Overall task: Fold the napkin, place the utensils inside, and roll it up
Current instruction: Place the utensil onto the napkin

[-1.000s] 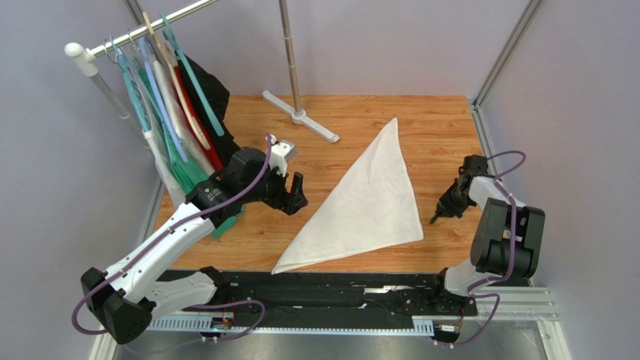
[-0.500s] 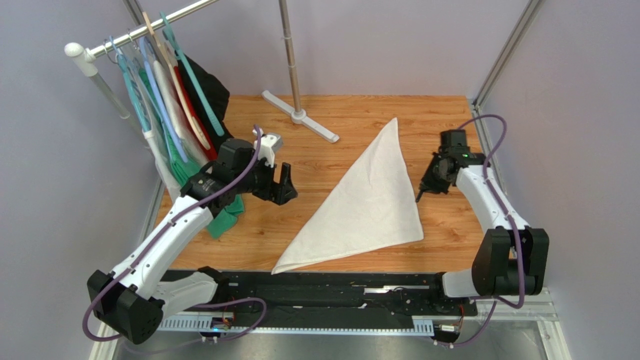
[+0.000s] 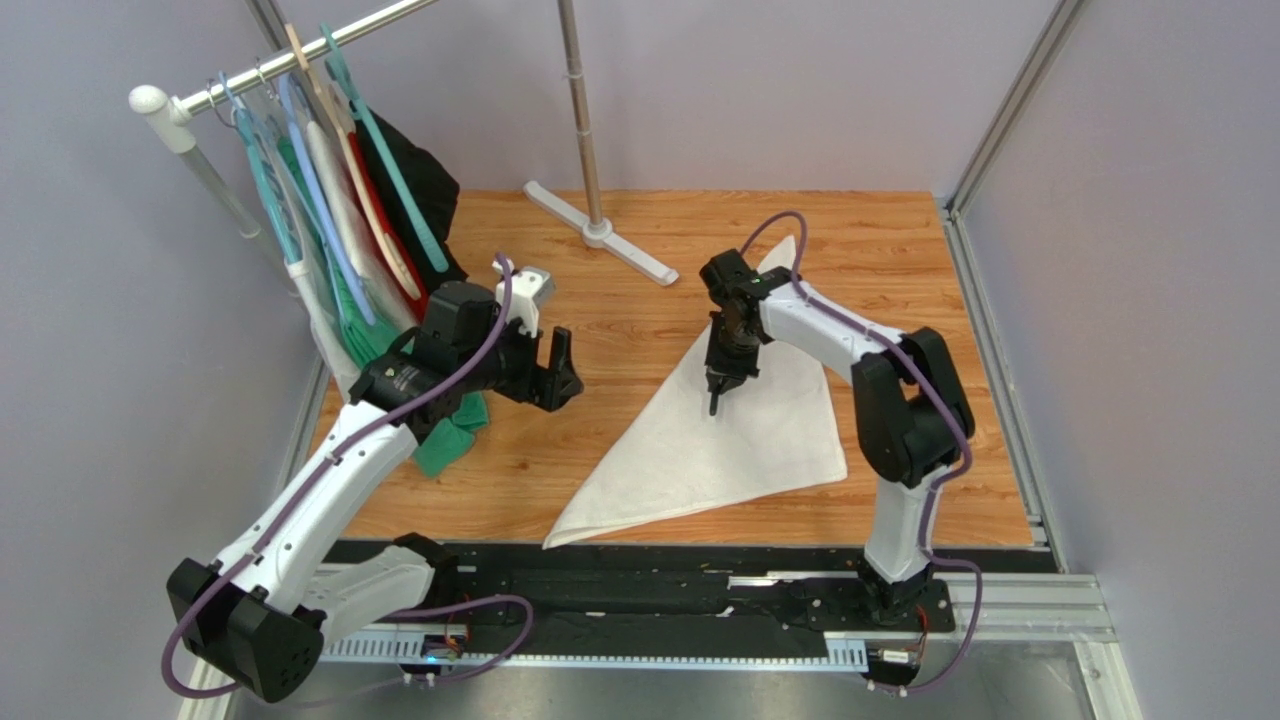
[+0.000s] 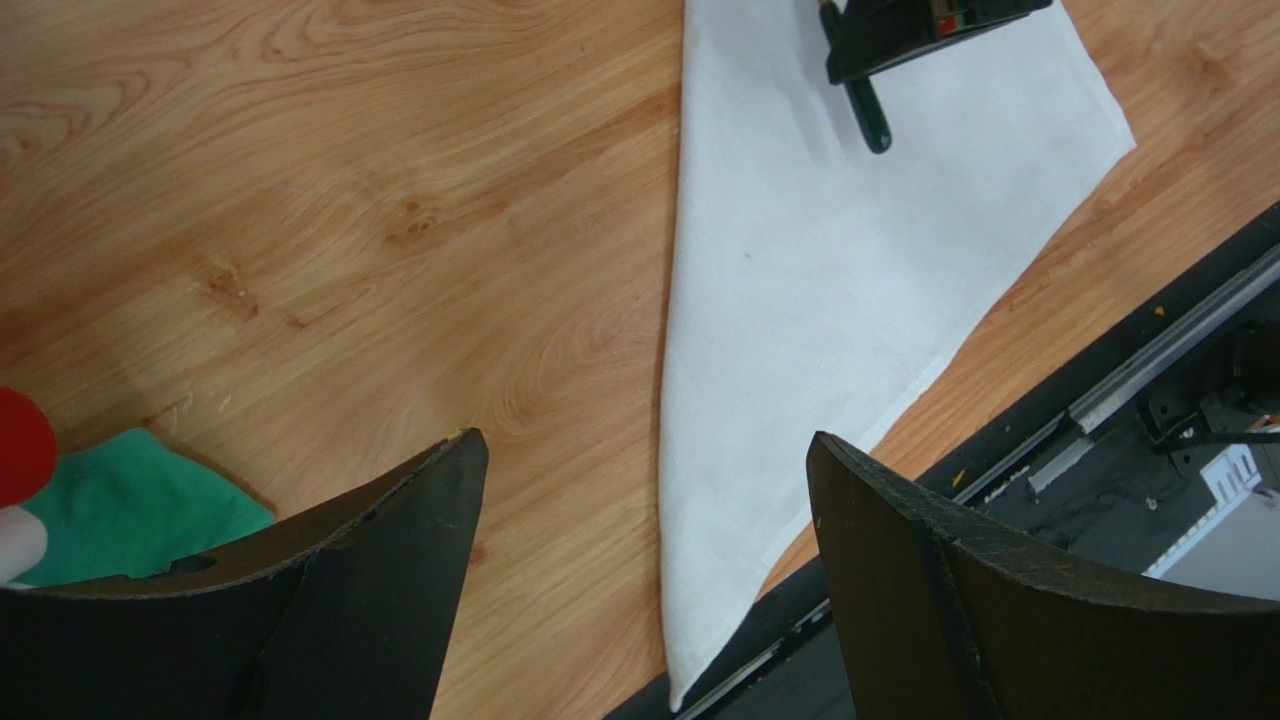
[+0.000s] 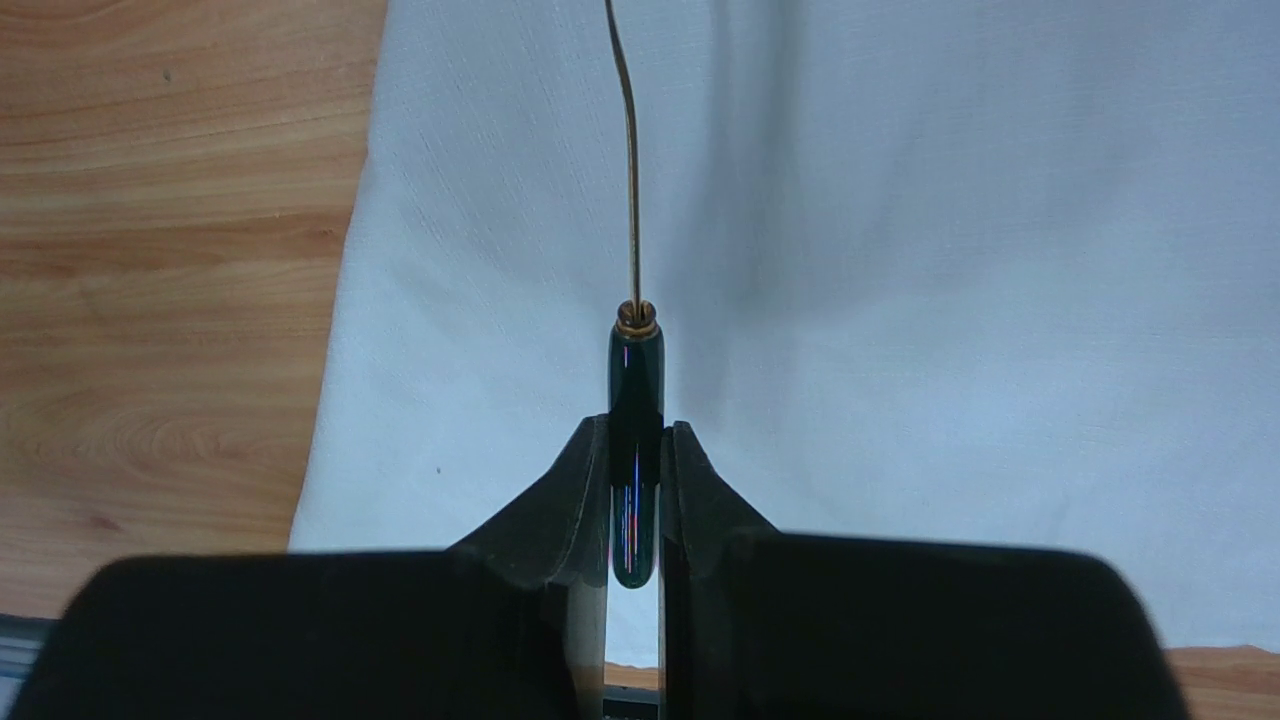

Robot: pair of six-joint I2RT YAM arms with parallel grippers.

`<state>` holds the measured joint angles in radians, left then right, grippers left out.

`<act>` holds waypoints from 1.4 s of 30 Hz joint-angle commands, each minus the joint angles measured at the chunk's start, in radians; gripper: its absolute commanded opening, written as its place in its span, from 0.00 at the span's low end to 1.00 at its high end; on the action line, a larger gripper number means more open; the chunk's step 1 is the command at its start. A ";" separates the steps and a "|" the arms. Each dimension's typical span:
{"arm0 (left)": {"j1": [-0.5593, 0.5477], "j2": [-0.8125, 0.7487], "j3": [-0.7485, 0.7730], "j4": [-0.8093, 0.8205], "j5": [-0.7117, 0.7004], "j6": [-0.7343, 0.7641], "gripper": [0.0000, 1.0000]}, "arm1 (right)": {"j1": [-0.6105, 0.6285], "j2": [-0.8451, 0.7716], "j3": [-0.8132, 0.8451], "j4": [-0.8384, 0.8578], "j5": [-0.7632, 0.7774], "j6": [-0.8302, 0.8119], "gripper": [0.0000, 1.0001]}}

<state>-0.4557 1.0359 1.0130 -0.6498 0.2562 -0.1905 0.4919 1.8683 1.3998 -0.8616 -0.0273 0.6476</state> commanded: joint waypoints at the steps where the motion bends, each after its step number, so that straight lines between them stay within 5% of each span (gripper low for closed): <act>1: 0.005 -0.025 -0.005 0.002 -0.006 0.023 0.88 | 0.030 0.087 0.120 -0.065 -0.012 0.078 0.00; 27: 0.003 -0.094 -0.027 0.026 0.087 -0.003 0.88 | 0.145 0.284 0.303 -0.214 0.147 0.356 0.01; 35: 0.005 -0.103 -0.028 0.019 0.060 0.008 0.88 | 0.145 0.186 0.243 -0.168 0.150 0.317 0.42; 42: 0.005 -0.106 -0.033 0.021 0.025 0.020 0.88 | 0.108 0.029 0.240 -0.143 0.144 0.247 0.51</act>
<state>-0.4557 0.9463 0.9844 -0.6510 0.3035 -0.1913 0.6292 2.0403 1.6253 -1.0306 0.0963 0.9440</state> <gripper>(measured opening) 0.876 0.501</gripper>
